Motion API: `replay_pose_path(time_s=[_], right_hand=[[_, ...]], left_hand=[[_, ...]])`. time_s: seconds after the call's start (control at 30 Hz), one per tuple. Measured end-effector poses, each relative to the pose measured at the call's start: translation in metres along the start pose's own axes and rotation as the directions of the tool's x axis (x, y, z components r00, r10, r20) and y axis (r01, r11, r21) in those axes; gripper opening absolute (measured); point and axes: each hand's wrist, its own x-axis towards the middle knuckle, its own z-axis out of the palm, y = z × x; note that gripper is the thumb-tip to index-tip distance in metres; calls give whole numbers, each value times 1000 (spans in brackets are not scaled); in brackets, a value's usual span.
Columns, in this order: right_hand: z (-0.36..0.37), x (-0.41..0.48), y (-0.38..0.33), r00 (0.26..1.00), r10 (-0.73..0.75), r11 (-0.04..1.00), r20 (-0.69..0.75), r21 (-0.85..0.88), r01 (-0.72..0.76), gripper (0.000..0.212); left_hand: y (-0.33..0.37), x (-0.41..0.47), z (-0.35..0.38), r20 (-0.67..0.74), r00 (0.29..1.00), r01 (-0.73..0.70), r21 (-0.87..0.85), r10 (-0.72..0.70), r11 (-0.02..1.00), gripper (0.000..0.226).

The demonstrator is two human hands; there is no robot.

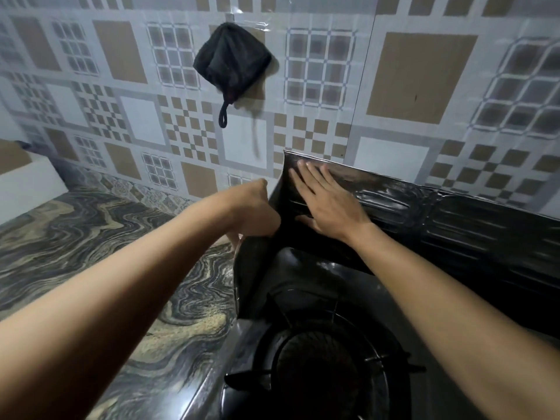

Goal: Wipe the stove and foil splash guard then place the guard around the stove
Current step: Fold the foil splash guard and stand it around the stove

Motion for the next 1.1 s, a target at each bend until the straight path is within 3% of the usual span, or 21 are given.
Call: replay_pose_path(time_s=[0.17,0.3,0.37,0.5,0.7,0.97,1.1], right_hand=[[7,-12,19,989,66,962,132,-271,-28,92],[17,-10,28,989,76,942,129,-334,-29,67],[22,-9,29,991,71,933,110,-360,-27,66],[27,-8,28,998,45,945,50,-325,-26,70],[24,-6,25,989,103,936,106,-347,-60,66],[24,8,13,998,47,950,-39,-308,-57,66],[30,15,23,998,44,946,40,-324,-28,75]], left_hand=[[12,18,9,12,999,-43,119,42,992,98],[14,22,14,-34,996,-75,229,85,971,97],[12,26,12,-67,992,-92,227,110,970,94],[4,36,4,-124,985,-92,204,119,975,90],[-2,40,5,-112,981,-133,224,161,966,93],[-2,38,4,-183,960,-174,206,213,963,81],[-7,39,6,-241,935,-195,268,262,944,80]])
